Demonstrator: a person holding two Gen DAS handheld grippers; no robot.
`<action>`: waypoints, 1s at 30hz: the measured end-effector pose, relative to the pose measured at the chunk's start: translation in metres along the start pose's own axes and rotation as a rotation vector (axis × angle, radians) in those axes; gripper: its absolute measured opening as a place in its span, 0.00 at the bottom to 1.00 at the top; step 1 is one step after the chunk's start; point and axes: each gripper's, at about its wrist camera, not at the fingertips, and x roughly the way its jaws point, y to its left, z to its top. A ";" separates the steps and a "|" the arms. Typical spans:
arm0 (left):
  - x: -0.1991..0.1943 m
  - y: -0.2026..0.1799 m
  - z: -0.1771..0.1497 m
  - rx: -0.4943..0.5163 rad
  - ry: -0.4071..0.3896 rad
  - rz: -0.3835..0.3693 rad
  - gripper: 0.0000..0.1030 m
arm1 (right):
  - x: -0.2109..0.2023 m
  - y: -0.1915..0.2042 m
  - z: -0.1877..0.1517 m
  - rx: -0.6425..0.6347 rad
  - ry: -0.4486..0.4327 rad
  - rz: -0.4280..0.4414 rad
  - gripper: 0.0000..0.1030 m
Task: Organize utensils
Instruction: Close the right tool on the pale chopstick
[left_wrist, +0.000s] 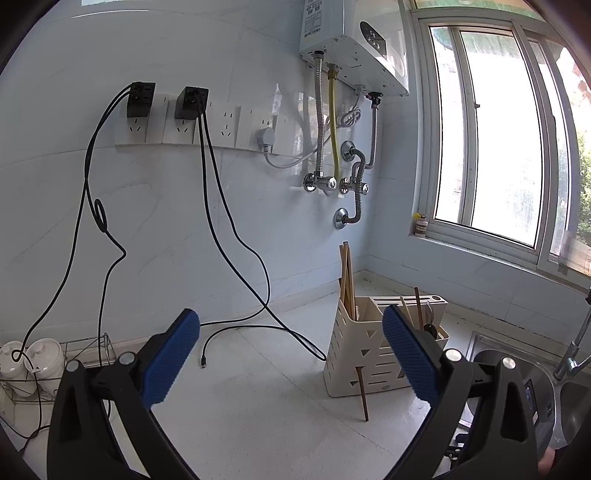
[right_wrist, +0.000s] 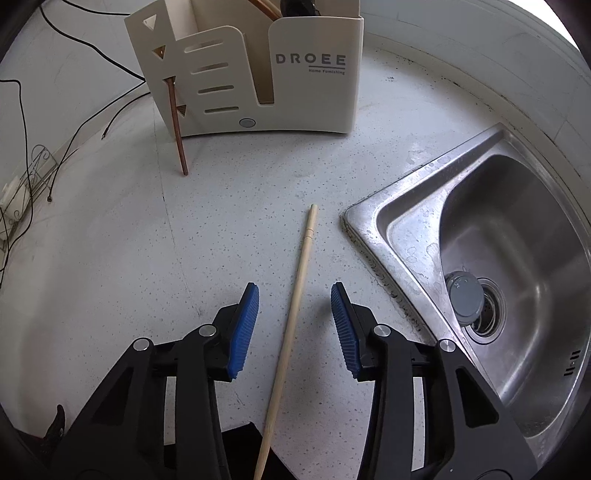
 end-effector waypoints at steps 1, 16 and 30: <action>-0.001 0.000 0.000 0.002 -0.001 0.002 0.95 | 0.001 0.001 0.001 0.001 0.005 -0.005 0.36; -0.010 0.013 -0.006 -0.037 0.008 0.035 0.95 | 0.014 0.007 0.033 0.001 0.182 -0.078 0.29; -0.021 0.025 -0.009 -0.075 -0.001 0.056 0.95 | 0.026 0.010 0.056 -0.002 0.380 -0.092 0.27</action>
